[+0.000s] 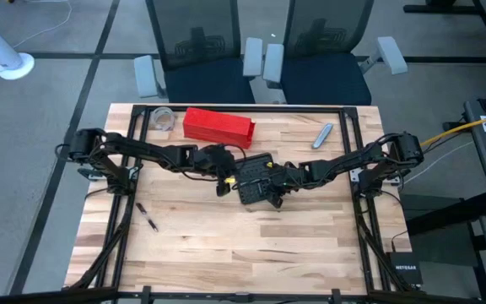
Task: Prefit tool cases
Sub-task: Remove the screwdriver bit from the tool case
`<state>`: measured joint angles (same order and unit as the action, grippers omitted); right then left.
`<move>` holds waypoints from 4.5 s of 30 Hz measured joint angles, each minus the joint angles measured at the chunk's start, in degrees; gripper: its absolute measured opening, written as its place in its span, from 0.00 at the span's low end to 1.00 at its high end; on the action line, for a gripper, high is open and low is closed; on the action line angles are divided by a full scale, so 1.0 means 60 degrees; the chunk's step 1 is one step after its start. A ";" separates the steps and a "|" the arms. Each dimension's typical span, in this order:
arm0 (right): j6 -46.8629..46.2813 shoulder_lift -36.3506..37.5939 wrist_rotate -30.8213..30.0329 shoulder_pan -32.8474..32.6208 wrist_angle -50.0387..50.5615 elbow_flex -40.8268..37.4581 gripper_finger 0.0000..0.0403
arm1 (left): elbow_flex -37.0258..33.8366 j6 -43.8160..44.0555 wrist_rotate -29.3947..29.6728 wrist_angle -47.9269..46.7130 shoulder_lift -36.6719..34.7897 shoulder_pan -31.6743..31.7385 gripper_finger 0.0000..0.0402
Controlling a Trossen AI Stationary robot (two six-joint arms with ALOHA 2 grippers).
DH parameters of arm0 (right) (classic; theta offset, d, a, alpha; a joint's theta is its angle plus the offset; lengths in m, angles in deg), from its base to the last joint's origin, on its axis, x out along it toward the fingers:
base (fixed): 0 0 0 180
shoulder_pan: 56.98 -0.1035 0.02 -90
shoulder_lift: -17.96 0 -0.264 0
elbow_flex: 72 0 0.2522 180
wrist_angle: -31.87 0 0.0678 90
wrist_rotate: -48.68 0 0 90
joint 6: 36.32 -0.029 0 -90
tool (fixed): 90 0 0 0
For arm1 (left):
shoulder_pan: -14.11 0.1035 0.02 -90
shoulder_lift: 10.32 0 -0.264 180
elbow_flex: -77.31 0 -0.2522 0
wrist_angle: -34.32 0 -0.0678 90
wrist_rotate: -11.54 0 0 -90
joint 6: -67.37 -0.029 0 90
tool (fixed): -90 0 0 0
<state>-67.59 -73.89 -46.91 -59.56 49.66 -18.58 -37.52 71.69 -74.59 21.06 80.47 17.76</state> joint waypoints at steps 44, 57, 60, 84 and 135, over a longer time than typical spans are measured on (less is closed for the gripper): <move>-0.0029 -0.0004 -0.0069 0.0003 0.0007 0.0000 0.01 | 0.0004 0.0488 0.0018 0.1149 0.2277 -0.0745 0.29; -0.0073 -0.0004 -0.0152 -0.0001 -0.0022 0.0000 0.01 | 0.0004 0.0052 0.0031 0.1419 0.1865 -0.0907 0.28; -0.0073 -0.0004 -0.0170 -0.0001 -0.0018 0.0000 0.01 | 0.0000 -0.0088 0.0028 0.1471 0.2062 -0.0997 0.28; -0.0246 -0.0004 -0.0225 0.0003 -0.0029 0.0000 0.01 | 0.0004 0.0487 0.0209 0.1908 0.2584 -0.0841 0.01; 0.0969 0.0722 -0.0908 0.0595 0.3385 0.1276 0.00 | 0.1107 -0.0781 0.0600 -0.3408 0.0055 0.0128 0.27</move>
<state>-61.77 -69.56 -52.36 -55.99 69.97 -10.93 -30.87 67.00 -71.00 0.61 80.81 18.53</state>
